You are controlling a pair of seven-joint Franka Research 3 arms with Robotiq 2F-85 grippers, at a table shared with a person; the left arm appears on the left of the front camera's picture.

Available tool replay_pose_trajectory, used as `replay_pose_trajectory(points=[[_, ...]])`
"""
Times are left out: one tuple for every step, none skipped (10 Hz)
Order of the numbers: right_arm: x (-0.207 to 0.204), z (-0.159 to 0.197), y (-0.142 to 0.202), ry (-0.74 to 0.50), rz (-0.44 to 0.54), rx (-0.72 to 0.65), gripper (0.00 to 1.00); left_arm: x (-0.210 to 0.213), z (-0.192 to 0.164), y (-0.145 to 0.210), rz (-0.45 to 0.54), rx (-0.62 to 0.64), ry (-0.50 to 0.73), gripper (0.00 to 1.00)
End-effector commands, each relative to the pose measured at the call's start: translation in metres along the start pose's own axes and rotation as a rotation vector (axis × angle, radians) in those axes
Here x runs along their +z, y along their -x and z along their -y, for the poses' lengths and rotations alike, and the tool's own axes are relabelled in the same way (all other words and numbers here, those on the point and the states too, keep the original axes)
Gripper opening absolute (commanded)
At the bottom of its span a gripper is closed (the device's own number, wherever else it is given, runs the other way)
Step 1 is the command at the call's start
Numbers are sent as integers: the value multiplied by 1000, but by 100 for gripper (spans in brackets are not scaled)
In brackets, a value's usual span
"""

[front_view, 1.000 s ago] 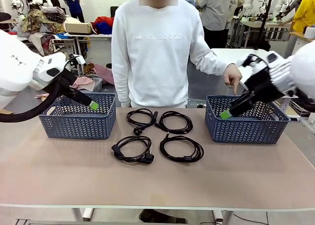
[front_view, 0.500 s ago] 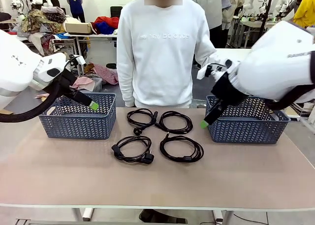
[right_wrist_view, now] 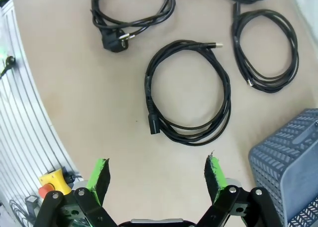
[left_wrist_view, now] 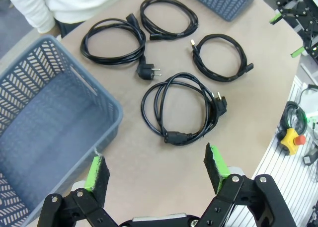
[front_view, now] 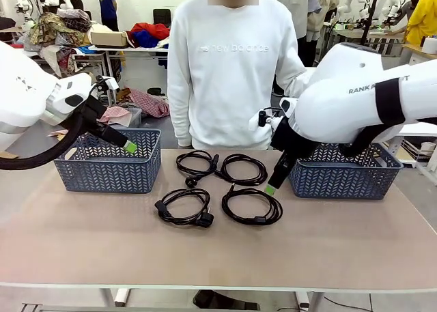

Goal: Organize the cables according to human instructions.
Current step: Pick up a bundle of cables and place it in the basket indicated by the human.

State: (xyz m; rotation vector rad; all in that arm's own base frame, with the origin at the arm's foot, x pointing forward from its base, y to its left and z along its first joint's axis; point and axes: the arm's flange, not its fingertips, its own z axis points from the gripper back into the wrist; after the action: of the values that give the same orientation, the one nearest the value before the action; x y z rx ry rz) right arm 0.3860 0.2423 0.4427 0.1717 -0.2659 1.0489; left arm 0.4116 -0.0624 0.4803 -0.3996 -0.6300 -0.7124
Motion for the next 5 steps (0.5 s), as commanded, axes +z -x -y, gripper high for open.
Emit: replay_pose_trajectory(points=[[8, 6, -1, 10, -2, -29, 100, -1, -3, 2, 20, -15, 20, 100], [0, 0, 0, 0, 0, 0, 100, -1, -3, 2, 20, -15, 20, 100], [0, 0, 0, 0, 0, 0, 100, -1, -3, 2, 20, -15, 20, 100], [0, 0, 0, 0, 0, 0, 100, -1, -3, 2, 20, -15, 20, 100], [0, 0, 0, 0, 0, 0, 100, -1, -3, 2, 20, -15, 20, 100]])
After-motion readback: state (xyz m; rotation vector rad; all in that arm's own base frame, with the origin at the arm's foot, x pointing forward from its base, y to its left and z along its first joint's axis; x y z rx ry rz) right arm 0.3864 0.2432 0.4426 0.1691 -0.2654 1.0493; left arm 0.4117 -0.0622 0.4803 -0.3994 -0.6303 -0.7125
